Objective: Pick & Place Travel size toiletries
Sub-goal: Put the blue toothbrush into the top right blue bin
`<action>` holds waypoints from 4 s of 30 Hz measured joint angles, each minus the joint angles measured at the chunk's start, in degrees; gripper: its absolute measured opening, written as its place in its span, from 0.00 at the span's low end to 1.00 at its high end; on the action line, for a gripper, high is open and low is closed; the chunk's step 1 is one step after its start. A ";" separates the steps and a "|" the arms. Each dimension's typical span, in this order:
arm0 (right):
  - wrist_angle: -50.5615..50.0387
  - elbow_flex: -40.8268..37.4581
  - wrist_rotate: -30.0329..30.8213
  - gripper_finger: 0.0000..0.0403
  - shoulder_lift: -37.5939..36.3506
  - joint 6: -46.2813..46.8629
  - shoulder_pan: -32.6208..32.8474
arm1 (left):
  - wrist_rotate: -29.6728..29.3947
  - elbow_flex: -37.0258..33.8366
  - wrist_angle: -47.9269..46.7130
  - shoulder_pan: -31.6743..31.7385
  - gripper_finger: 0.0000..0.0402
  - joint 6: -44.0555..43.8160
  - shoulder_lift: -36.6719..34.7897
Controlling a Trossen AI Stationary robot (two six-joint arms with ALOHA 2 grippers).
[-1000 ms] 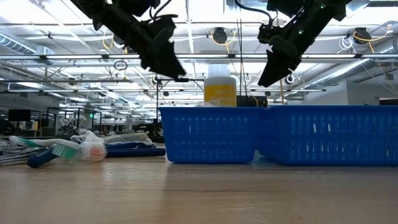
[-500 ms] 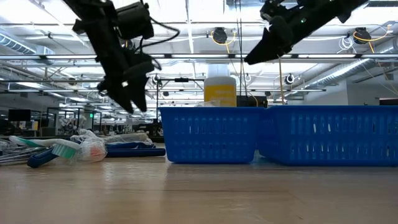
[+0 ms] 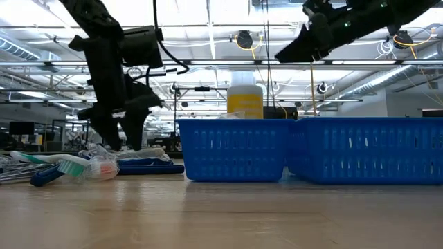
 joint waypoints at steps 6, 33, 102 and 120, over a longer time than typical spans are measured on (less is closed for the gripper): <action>0.89 0.04 -0.01 0.63 -2.79 -0.52 0.25 | 2.47 0.02 0.92 -0.48 0.69 -3.36 4.95; 16.94 -7.87 0.06 0.63 -2.37 -0.83 0.61 | 3.95 2.84 -4.26 0.58 0.03 10.37 7.30; 47.15 -8.55 -20.58 0.05 16.89 11.87 0.98 | 8.87 29.83 29.00 -4.52 0.05 52.13 10.36; 16.74 -5.54 -12.23 0.03 4.92 12.02 -2.46 | -2.65 29.93 21.49 -5.95 0.42 52.13 4.15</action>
